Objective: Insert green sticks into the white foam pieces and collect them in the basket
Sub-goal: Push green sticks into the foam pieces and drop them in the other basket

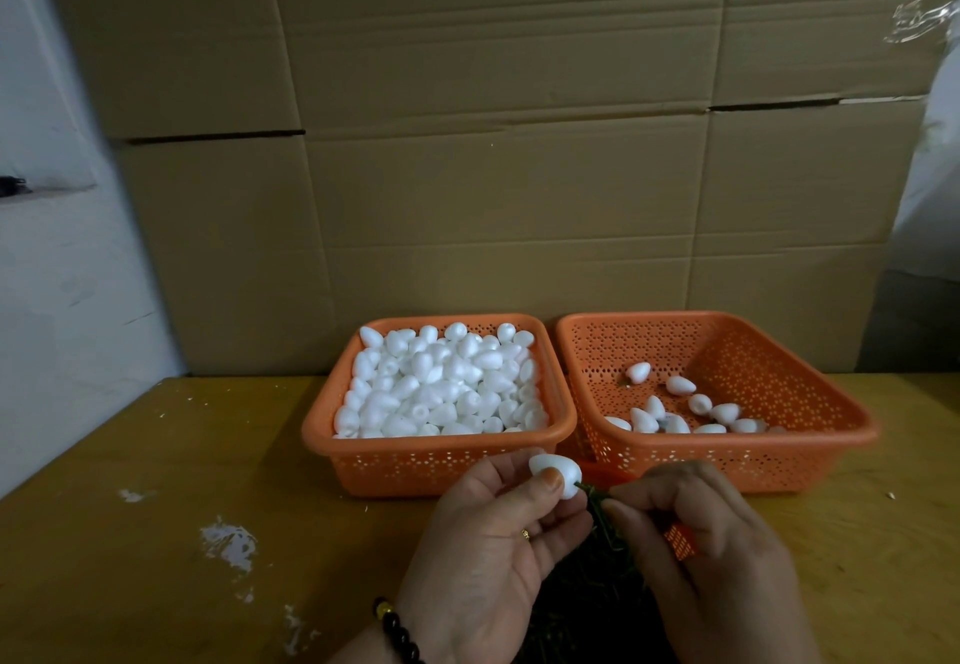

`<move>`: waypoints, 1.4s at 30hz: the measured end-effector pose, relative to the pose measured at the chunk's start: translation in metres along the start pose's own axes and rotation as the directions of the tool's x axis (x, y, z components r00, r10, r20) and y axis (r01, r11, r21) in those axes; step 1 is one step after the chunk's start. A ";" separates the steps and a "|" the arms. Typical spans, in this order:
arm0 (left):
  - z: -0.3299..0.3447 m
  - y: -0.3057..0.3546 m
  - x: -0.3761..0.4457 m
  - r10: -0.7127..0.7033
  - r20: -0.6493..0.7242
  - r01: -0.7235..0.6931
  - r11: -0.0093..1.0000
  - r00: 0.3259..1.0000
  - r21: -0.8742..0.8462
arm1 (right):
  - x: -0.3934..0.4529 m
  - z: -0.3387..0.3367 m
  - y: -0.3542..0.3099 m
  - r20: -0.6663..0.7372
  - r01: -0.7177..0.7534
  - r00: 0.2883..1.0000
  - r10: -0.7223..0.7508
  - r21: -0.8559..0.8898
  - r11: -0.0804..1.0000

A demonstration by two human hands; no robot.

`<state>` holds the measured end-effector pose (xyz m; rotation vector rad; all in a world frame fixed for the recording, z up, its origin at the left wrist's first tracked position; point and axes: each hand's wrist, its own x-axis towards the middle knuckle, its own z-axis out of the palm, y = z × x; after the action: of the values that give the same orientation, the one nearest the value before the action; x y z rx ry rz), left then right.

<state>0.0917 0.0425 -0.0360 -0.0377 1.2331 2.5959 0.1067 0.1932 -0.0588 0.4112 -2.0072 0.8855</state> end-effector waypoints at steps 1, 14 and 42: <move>0.001 -0.001 0.000 -0.005 -0.001 0.005 1.000 1.000 0.002 | 0.000 0.000 0.000 0.001 -0.001 1.000 0.001 0.005 1.000; 0.009 -0.005 -0.005 -0.028 -0.008 0.029 0.999 1.000 0.045 | -0.001 0.001 0.002 0.044 0.012 0.999 -0.012 -0.002 1.000; 0.006 0.000 -0.007 -0.107 -0.019 0.105 0.991 0.994 -0.079 | 0.000 -0.001 -0.006 0.070 -0.055 0.996 0.053 0.038 0.998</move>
<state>0.0989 0.0452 -0.0311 -0.1445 1.1054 2.5572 0.1112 0.1901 -0.0561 0.4163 -2.0747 0.9576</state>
